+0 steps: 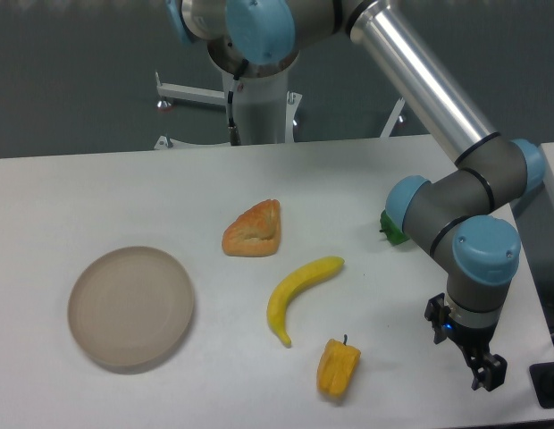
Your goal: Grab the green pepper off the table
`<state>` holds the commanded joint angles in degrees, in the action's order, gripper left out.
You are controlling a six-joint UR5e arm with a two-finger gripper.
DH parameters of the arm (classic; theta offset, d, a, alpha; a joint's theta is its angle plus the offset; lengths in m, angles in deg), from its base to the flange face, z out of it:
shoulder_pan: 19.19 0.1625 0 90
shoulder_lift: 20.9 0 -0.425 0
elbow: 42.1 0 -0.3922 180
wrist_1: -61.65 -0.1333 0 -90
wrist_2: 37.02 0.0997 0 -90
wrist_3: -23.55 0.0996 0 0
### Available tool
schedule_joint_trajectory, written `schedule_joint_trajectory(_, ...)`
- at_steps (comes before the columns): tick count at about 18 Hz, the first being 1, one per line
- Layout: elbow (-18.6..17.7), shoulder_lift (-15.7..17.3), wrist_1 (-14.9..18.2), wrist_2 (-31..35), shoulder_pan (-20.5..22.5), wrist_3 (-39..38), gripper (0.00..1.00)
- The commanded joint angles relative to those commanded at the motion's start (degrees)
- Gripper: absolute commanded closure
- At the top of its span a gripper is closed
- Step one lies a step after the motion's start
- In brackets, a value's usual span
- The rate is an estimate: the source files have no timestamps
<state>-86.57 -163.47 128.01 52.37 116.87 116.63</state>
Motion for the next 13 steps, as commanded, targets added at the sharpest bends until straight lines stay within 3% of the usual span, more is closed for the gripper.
schedule_joint_trajectory(5, -5.6, 3.9, 0.2, 0.3, 0.3, -0.1, 0.00)
schedule_joint_trajectory(9, -14.2, 10.4, 1.5, 0.4, 2.5, 0.6, 0.00)
schedule_joint_trajectory(13, -19.4, 14.9, 5.7, -0.2, 6.6, 2.3, 0.00)
